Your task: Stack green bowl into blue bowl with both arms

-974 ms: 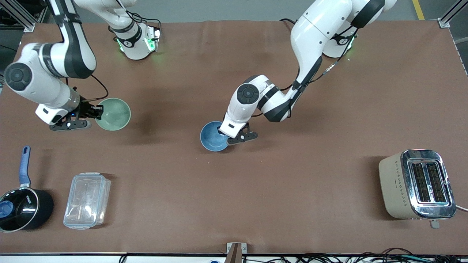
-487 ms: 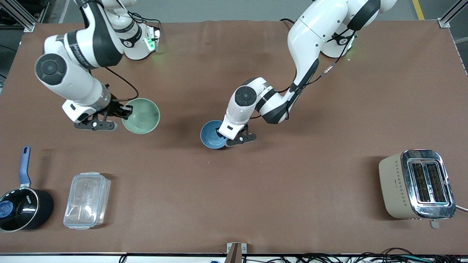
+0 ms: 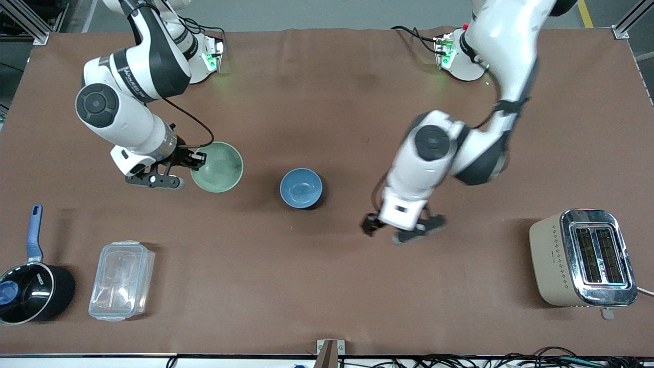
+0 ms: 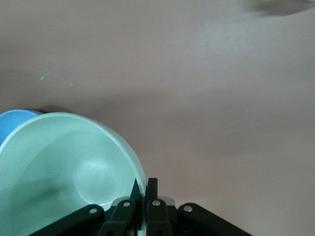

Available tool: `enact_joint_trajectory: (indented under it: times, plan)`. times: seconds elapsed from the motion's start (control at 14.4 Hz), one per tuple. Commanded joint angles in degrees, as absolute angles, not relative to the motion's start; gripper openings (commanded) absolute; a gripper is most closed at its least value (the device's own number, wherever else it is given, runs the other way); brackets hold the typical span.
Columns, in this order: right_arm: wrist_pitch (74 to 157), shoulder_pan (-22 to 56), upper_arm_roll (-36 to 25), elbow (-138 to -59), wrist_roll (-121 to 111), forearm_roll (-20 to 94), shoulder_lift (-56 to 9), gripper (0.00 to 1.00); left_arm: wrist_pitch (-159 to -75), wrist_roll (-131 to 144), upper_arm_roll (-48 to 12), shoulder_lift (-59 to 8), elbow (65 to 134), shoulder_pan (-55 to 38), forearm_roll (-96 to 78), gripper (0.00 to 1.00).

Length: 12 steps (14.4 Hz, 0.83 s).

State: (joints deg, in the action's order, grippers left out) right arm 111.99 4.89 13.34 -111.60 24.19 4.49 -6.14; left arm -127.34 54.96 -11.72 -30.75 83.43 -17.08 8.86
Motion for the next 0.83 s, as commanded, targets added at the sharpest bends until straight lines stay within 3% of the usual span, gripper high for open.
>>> enact_joint_trajectory:
  times: [0.0, 0.42, 0.77]
  plan:
    - [111.53, 7.98, 14.15, -106.62, 30.74, 5.80, -10.80, 0.00, -122.28, 50.30, -12.22, -25.33, 85.61, -12.49, 10.02, 1.00]
    - [121.09, 16.34, 14.15, -104.76, 40.24, 5.01, -18.45, 0.00, -110.15, 30.00, -12.83, -16.01, 85.61, -1.60, 9.14, 1.00]
    - [128.49, 19.86, 14.15, -105.12, 47.80, 0.10, -23.99, 0.00, -97.94, 18.75, -12.39, -10.55, 81.67, 0.78, 9.05, 1.00]
